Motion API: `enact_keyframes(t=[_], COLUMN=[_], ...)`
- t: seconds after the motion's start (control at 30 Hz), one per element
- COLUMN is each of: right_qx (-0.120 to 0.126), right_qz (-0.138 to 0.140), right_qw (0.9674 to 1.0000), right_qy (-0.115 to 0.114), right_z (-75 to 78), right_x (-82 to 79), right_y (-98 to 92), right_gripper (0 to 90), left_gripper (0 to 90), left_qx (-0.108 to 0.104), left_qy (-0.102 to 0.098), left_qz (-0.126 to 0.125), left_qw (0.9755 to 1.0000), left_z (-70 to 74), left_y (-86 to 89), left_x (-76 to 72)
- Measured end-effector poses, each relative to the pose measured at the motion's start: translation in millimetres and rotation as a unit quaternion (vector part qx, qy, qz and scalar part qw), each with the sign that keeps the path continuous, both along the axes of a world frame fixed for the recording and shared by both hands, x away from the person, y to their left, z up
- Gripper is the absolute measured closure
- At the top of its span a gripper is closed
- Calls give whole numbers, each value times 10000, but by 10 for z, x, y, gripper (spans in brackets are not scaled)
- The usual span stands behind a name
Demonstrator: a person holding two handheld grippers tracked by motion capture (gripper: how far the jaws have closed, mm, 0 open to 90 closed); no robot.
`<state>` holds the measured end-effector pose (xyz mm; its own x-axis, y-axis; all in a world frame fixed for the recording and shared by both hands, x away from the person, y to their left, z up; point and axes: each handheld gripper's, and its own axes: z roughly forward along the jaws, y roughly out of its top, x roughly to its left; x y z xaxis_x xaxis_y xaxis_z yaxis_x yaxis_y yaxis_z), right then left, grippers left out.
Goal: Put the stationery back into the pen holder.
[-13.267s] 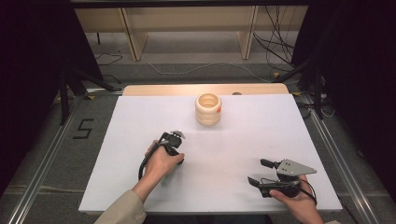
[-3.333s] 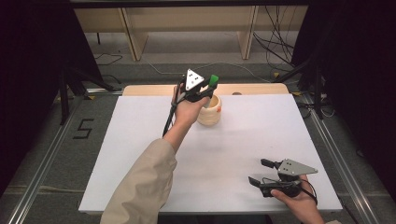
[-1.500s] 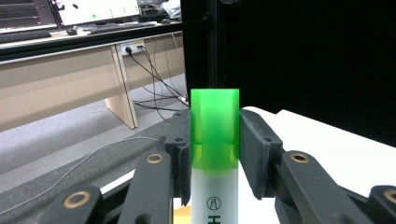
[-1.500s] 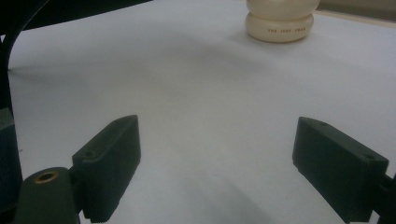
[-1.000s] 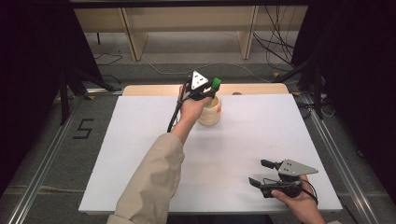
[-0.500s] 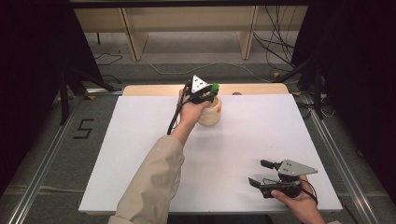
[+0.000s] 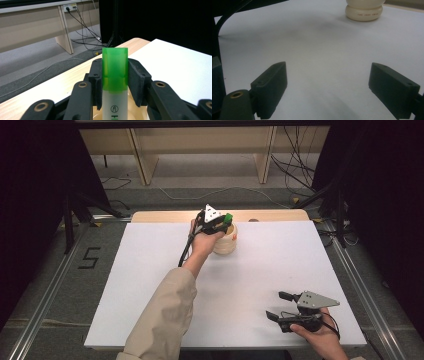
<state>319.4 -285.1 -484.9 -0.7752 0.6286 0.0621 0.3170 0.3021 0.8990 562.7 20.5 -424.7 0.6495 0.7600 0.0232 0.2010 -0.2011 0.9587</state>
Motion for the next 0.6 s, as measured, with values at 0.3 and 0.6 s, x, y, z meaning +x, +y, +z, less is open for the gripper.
enact_keyframes(t=[0.3, 0.6], right_qx=[-11, 2], right_qz=[18, 20], right_qw=[10000, 10000], right_qy=[-6, 12], right_z=[-1, -2], right_x=[1, -1], right_y=[0, 4], right_gripper=[162, 162], left_gripper=[668, 667], left_qx=[106, 120], left_qy=[53, 67], left_qz=[-9, 4], left_qw=[9999, 9999], left_z=[-61, -81], left_y=[-16, -18], left_x=[-2, 4])
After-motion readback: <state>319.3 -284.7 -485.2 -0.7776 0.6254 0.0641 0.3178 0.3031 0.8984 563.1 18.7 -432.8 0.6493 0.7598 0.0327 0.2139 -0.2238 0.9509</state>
